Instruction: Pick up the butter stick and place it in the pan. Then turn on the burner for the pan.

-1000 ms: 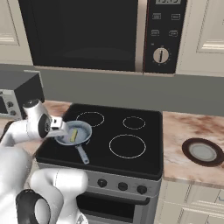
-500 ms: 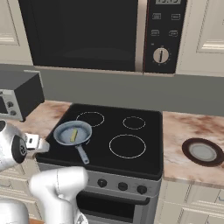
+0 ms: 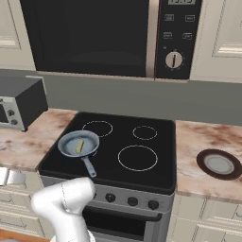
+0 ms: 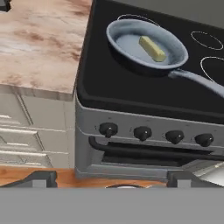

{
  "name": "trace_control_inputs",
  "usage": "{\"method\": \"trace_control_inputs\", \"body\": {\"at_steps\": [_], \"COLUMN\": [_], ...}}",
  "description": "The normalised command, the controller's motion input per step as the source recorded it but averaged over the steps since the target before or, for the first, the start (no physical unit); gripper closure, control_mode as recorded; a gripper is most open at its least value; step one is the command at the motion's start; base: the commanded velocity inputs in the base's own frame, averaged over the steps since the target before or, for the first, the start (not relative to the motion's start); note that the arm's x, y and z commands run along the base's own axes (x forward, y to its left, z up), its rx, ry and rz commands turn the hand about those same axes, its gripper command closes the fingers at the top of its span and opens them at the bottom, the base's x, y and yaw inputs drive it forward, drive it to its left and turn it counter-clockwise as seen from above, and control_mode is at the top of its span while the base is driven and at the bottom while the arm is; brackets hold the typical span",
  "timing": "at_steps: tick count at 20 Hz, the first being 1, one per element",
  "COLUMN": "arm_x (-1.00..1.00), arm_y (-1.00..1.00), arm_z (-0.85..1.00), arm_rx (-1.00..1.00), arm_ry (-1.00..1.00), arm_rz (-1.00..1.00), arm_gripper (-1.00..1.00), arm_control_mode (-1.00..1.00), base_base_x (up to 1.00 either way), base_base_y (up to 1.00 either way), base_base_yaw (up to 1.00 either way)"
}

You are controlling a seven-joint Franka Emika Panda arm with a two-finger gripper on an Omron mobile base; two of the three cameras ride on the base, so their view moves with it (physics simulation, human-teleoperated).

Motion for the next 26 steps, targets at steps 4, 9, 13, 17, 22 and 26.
{"method": "trace_control_inputs", "body": {"at_steps": [4, 9, 13, 17, 22, 26], "arm_x": [-0.68, -0.27, 0.00, 0.01, 0.07, 0.18], "arm_y": [0.01, -0.05, -0.12, -0.15, -0.20, -0.19], "arm_z": [-0.07, -0.13, -0.12, -0.08, -0.11, -0.09], "arm_rx": [0.00, 0.00, 0.00, 0.01, 0.03, 0.07], "arm_ry": [-0.28, -0.32, -0.32, -0.28, -0.27, -0.23], "arm_rz": [-0.04, 0.00, 0.00, 0.00, 0.00, 0.05], "arm_gripper": [-1.00, -1.00, -1.00, -1.00, -1.00, -1.00], "arm_control_mode": [-1.00, -1.00, -1.00, -1.00, -1.00, -1.00], "base_base_x": [0.00, 0.00, 0.00, 0.00, 0.00, 0.00], "base_base_y": [0.00, 0.00, 0.00, 0.00, 0.00, 0.00], "base_base_yaw": [0.00, 0.00, 0.00, 0.00, 0.00, 0.00]}}
